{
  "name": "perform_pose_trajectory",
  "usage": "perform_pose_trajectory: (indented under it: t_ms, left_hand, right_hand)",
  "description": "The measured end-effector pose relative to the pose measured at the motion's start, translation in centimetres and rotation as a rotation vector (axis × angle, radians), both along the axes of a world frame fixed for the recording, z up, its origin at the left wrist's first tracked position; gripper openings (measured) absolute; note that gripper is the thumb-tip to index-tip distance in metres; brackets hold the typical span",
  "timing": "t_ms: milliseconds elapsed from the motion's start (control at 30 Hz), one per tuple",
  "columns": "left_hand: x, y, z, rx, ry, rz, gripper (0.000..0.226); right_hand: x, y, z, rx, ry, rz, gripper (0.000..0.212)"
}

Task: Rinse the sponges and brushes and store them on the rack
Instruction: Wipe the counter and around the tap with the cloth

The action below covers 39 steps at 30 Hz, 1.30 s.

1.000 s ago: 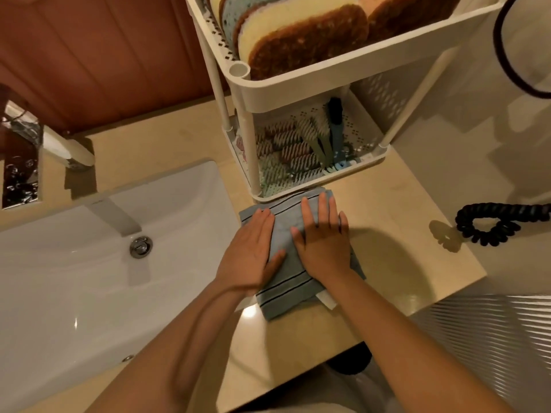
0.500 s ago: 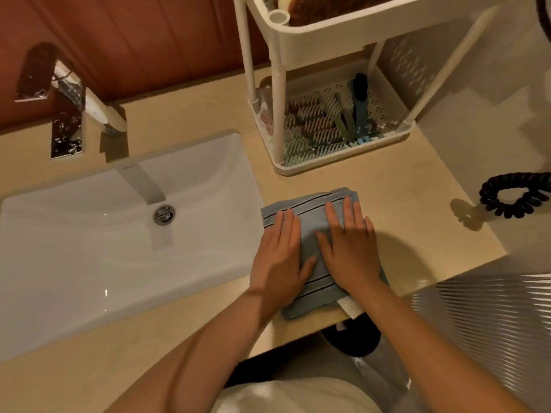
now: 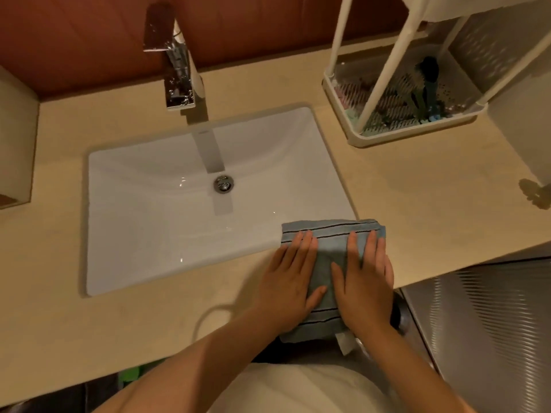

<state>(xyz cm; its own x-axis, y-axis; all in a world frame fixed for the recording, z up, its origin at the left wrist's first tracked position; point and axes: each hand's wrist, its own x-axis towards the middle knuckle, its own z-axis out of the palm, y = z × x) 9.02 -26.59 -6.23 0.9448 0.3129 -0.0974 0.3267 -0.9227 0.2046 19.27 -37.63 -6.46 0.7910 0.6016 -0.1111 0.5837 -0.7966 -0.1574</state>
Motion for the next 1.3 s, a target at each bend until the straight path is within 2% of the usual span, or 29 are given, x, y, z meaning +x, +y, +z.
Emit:
perform_pose_trajectory:
  t_ms: [267, 400, 500, 633, 767, 967, 1133, 1300]
  left_hand:
    - [-14.1, 6.1, -0.3, 0.070, 0.068, 0.139, 0.072]
    - [-20.7, 8.3, 0.2, 0.129, 0.127, 0.230, 0.072]
    - [-23.3, 9.0, 0.8, 0.159, 0.161, 0.279, 0.073]
    - [-22.5, 7.3, 1.1, 0.100, 0.121, 0.457, 0.068]
    - [-18.2, 3.4, 1.5, 0.096, 0.033, 0.736, 0.066]
    - [-15.4, -0.6, 0.4, 0.020, 0.079, 1.054, 0.063]
    - [-16.0, -0.7, 0.0, 0.000, 0.070, 1.134, 0.068]
    - [-19.4, 0.8, 0.0, -0.010, 0.081, 1.092, 0.069]
  right_hand:
    - [-11.0, 6.4, 0.9, -0.119, 0.015, 0.284, 0.075]
    - [-14.5, 9.2, 1.9, -0.200, 0.085, 0.563, 0.076]
    - [-13.6, 10.8, 3.0, -0.155, -0.006, 0.790, 0.068]
    - [-9.7, 13.0, 4.2, -0.079, -0.070, 1.043, 0.062]
    - [-7.1, 14.0, 4.1, -0.163, -0.083, 1.337, 0.080]
    - [-7.2, 14.9, 3.4, -0.263, -0.036, 1.638, 0.083]
    - [-8.4, 15.9, 2.4, -0.219, -0.038, 1.760, 0.091]
    - [-11.3, 17.6, 2.4, -0.250, -0.056, 1.800, 0.095]
